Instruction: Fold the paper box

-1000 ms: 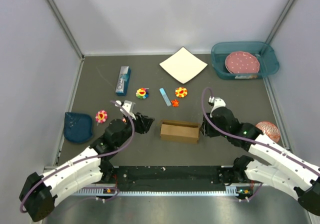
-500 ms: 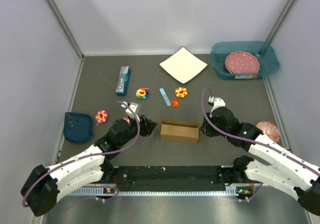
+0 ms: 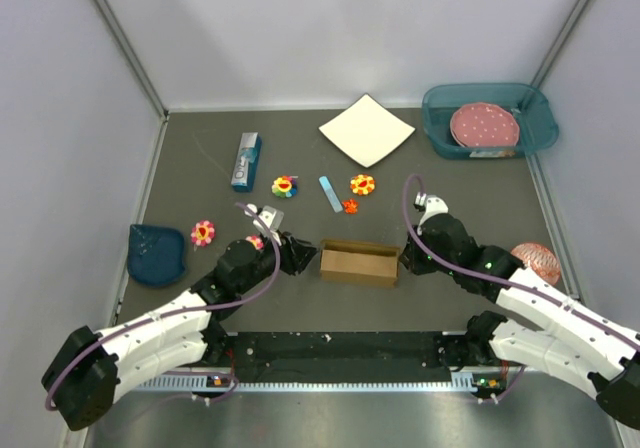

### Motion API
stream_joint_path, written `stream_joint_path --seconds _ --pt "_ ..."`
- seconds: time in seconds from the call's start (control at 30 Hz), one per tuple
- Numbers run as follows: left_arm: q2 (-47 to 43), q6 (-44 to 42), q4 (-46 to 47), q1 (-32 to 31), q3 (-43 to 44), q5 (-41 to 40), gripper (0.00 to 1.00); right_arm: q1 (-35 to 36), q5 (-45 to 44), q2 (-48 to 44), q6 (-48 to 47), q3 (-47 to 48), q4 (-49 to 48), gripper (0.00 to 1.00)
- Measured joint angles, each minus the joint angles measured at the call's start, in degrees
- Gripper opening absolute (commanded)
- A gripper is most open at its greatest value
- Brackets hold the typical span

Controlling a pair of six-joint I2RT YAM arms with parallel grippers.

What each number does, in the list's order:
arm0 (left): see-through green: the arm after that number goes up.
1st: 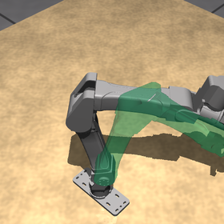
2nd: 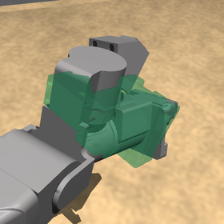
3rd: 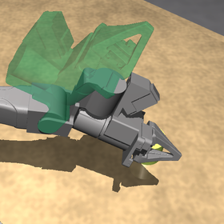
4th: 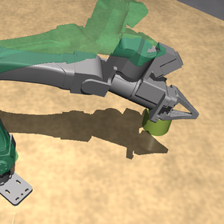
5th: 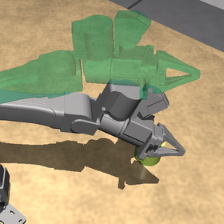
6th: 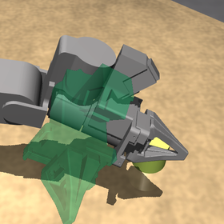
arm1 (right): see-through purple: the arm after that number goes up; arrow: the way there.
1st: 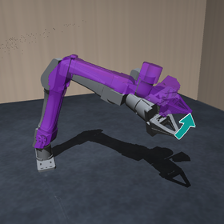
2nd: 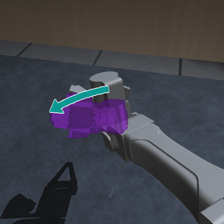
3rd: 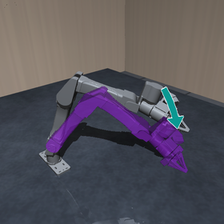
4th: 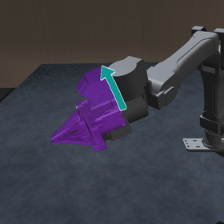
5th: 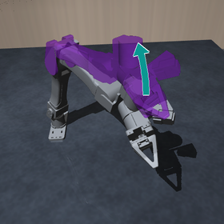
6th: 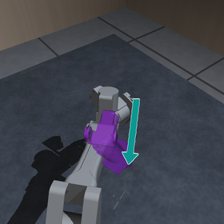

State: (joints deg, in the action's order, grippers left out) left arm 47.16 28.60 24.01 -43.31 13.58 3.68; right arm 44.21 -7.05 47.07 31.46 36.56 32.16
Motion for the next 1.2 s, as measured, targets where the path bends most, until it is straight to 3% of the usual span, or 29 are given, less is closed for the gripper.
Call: stream_joint_path --seconds 0.27,0.7,1.2 --pt "0.0 0.85 0.92 -0.63 -0.92 0.44 0.41 0.04 1.14 0.52 1.84 0.0 -0.22 0.01" --pt "0.02 1.31 1.29 -1.05 -1.05 1.4 0.41 0.07 1.03 2.1 2.62 1.05 0.26 0.18" --pt "-2.51 2.03 -2.38 -1.38 -1.68 -1.27 0.4 0.26 0.85 3.3 2.58 1.05 0.44 0.17"
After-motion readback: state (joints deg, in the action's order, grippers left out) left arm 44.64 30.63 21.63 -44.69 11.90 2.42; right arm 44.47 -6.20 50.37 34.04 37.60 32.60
